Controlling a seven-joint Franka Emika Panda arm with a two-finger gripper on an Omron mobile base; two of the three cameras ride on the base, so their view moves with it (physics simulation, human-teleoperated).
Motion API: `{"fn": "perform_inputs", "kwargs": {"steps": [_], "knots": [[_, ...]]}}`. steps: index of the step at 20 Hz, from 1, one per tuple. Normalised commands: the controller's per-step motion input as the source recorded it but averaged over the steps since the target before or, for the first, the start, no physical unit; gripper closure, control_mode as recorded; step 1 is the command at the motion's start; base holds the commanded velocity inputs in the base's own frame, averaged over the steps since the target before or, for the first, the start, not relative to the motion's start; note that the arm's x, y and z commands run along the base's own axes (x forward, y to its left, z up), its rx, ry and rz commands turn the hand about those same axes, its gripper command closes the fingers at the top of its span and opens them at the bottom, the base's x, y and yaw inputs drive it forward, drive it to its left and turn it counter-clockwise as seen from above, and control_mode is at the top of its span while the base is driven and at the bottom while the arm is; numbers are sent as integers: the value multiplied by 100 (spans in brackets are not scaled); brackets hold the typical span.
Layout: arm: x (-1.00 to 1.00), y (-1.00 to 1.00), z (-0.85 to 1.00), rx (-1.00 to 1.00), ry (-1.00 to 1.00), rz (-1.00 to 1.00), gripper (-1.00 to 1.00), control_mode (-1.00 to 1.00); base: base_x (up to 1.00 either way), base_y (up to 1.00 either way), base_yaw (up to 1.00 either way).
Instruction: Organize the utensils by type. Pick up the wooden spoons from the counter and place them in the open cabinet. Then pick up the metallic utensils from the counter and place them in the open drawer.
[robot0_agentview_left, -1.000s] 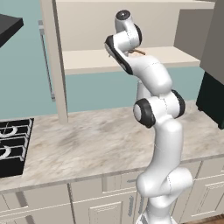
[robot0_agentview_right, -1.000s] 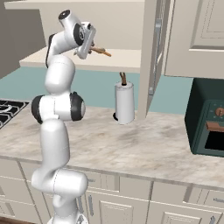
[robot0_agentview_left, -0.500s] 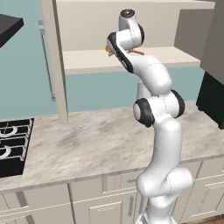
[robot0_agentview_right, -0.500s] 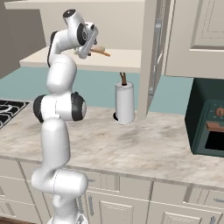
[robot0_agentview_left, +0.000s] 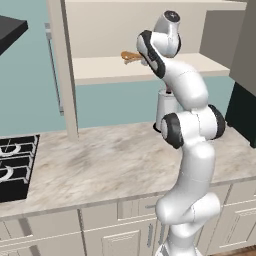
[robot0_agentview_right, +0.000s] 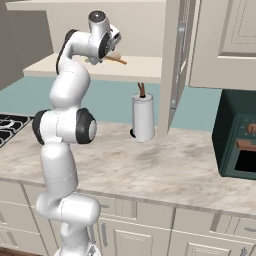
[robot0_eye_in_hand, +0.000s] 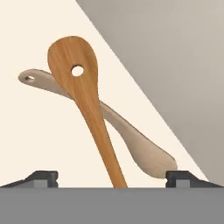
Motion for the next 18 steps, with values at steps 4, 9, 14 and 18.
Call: {"fn": "perform_inputs", "kwargs": {"steps": [4,9,14,18], "knots": [[-99,-44,0,42,-46,0,-100,-100,0,0,0],[-100,-14,4,26,-46,-2,-100,-100,0,0,0],[-100,-1,4,7,-35,-8,-100,-100,0,0,0],[-100,0,29,-5,-21,-2,-100,-100,0,0,0]]}}
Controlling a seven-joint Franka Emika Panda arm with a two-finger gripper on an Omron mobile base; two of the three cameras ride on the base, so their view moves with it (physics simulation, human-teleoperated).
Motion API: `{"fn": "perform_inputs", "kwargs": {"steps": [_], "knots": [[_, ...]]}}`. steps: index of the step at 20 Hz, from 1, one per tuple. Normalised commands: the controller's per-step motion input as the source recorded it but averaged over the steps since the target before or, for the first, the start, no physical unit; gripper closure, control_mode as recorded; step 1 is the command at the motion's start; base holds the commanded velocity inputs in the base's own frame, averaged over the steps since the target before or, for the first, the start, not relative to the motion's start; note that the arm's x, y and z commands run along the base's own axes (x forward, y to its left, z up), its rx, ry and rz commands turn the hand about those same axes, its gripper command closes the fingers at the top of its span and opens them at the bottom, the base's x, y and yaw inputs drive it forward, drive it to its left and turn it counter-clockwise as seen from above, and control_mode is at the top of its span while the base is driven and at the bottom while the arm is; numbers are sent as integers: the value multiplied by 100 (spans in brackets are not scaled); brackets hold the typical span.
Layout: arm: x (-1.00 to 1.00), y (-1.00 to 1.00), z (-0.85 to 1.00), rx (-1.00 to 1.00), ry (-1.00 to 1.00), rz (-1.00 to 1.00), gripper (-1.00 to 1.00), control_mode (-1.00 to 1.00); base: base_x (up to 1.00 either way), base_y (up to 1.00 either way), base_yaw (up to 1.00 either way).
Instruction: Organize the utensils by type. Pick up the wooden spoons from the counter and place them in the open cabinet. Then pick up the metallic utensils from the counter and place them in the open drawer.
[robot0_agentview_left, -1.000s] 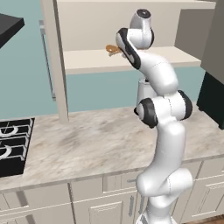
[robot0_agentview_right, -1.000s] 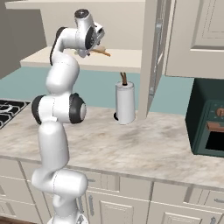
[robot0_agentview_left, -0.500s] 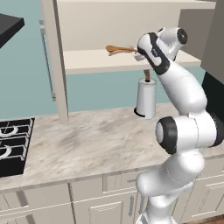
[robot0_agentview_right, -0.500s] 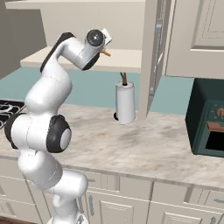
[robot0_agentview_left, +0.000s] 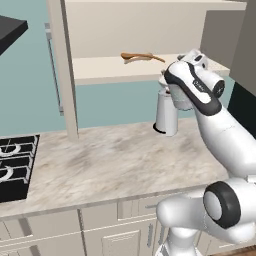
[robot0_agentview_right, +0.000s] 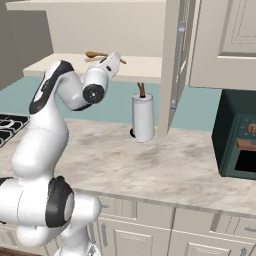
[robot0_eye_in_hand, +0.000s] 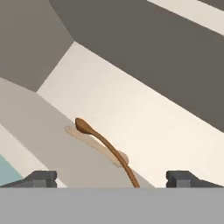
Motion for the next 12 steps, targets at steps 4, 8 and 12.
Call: {"fn": "perform_inputs", "kwargs": {"steps": [4,8,12], "knots": [[-100,1,28,-21,-13,-1,-100,-100,0,0,0],[-100,13,12,-42,-2,0,-100,-100,0,0,0],[-100,16,6,-50,0,0,-100,-100,0,0,0]]}}
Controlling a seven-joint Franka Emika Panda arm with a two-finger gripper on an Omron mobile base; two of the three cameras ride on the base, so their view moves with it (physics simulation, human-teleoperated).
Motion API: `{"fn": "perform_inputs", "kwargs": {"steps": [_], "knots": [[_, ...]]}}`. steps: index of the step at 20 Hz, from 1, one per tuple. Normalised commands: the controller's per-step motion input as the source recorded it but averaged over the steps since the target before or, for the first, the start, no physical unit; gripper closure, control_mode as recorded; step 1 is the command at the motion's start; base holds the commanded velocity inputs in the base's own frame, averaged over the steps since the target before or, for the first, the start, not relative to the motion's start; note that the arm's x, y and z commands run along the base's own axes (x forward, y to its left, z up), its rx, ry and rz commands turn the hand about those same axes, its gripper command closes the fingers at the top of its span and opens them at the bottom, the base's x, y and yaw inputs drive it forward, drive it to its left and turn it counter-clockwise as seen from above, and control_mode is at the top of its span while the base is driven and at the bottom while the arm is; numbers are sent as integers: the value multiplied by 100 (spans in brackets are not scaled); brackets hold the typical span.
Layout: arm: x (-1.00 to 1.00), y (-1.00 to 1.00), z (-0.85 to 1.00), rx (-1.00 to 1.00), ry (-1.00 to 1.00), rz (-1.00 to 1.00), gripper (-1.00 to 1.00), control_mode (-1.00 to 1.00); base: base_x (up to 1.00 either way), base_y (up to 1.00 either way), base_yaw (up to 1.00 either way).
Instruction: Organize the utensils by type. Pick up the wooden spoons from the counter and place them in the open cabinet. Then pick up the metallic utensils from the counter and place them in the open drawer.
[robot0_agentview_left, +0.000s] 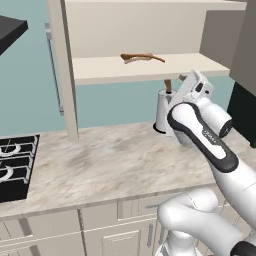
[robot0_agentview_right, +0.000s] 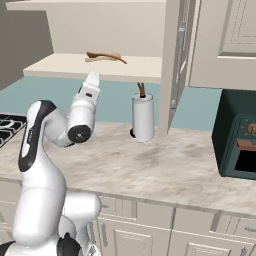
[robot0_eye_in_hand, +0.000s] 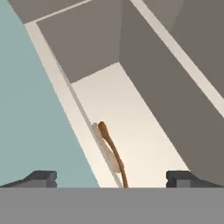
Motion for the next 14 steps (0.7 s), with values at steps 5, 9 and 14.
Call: {"fn": "perform_inputs", "kwargs": {"steps": [5,9,14], "knots": [[-100,17,0,-51,0,0,-100,-100,0,0,0],[-100,19,0,-49,0,0,-100,-100,0,0,0],[-100,22,0,-55,1,-1,-100,-100,0,0,0]]}}
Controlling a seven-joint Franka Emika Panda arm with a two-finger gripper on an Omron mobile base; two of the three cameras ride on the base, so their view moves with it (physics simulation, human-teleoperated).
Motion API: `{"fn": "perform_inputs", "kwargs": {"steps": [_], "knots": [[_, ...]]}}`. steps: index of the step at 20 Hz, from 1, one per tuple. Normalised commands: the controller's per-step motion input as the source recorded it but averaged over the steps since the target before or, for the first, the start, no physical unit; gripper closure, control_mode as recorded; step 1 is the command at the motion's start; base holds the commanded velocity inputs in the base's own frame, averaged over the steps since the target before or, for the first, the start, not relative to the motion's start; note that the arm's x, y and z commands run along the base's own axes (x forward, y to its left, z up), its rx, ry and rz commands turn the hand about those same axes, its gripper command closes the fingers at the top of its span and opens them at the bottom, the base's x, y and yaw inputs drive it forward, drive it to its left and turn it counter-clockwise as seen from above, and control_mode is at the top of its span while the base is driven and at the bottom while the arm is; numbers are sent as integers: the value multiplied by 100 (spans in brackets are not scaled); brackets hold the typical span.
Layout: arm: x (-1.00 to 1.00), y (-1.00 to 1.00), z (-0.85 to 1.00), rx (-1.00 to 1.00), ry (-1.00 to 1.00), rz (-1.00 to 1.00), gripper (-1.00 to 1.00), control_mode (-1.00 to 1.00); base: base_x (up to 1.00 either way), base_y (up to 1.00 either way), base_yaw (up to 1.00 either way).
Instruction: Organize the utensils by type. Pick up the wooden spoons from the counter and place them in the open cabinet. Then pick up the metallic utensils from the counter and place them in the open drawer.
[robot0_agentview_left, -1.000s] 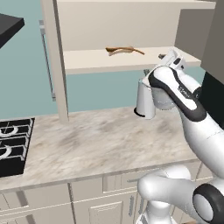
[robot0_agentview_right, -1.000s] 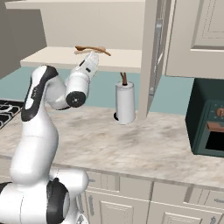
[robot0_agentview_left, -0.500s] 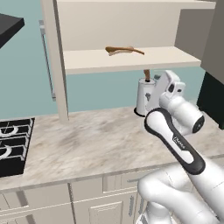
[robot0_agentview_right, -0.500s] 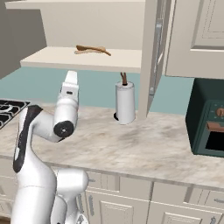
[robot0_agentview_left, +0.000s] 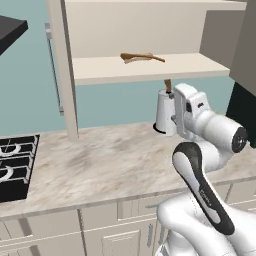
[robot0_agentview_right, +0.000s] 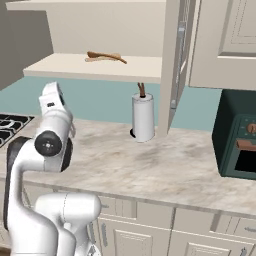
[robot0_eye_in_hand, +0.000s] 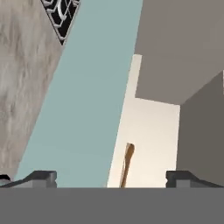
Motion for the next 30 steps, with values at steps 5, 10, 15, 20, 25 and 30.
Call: {"fn": "perform_inputs", "kwargs": {"steps": [5,10,15,20,25,30], "knots": [[-71,4,0,-69,36,-1,-100,-100,0,0,0],[-59,0,-46,-68,47,-2,-100,-100,0,0,0],[-11,-14,-100,-37,30,-6,-100,-100,0,0,0],[0,-40,-92,-2,6,-3,-100,-100,0,0,0],[-6,-44,-39,4,0,0,-100,-100,0,0,0],[-21,-34,-13,6,-1,-3,-100,-100,0,0,0]]}}
